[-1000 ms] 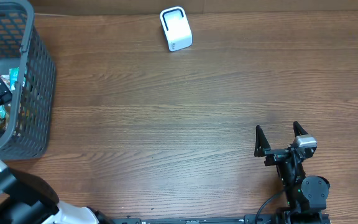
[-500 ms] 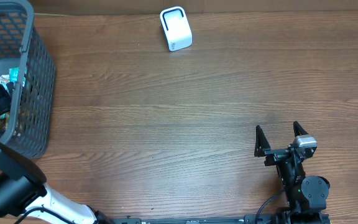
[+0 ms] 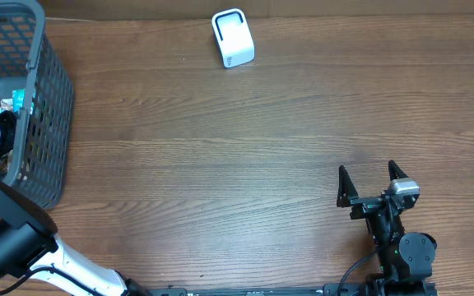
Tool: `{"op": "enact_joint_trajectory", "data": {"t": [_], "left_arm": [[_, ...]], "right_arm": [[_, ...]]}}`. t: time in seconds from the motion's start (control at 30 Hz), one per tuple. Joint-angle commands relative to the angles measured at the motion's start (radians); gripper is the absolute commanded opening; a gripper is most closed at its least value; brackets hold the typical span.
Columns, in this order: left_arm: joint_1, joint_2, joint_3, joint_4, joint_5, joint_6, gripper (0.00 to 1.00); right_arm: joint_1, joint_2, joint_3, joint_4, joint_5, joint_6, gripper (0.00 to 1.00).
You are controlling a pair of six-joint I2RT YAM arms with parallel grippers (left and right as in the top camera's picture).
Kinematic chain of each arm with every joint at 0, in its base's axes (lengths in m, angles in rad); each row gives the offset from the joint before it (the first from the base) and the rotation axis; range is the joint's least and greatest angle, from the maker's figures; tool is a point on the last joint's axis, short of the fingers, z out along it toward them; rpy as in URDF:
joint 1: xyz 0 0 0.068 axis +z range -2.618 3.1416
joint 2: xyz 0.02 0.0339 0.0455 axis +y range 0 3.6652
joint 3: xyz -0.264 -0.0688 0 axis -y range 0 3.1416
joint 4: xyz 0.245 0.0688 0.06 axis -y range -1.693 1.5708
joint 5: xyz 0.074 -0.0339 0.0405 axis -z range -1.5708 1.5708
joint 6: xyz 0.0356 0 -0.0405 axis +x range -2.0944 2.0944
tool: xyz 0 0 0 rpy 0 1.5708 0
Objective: Scan the item barcode
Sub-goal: 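Lower the left gripper into the basket and grasp the yellow soap bottle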
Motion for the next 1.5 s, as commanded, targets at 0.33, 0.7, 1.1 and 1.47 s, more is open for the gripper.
{"op": "enact_joint_trajectory", "data": {"t": [0.33, 0.7, 1.1, 1.47], "left_arm": [[0.001, 0.016, 0.021, 0.015, 0.067, 0.009, 1.00], [0.001, -0.005, 0.103, -0.006, 0.090, 0.009, 0.97], [0.000, -0.034, 0.111, -0.011, 0.090, 0.051, 1.00], [-0.038, -0.025, 0.084, 0.016, 0.060, 0.054, 0.86]], "right_arm": [[-0.005, -0.008, -0.011, 0.003, 0.003, 0.004, 1.00], [-0.005, -0.008, -0.011, 0.003, 0.003, 0.004, 1.00], [-0.005, -0.008, -0.011, 0.003, 0.003, 0.004, 1.00], [-0.005, -0.008, -0.011, 0.003, 0.003, 0.004, 1.00]]}}
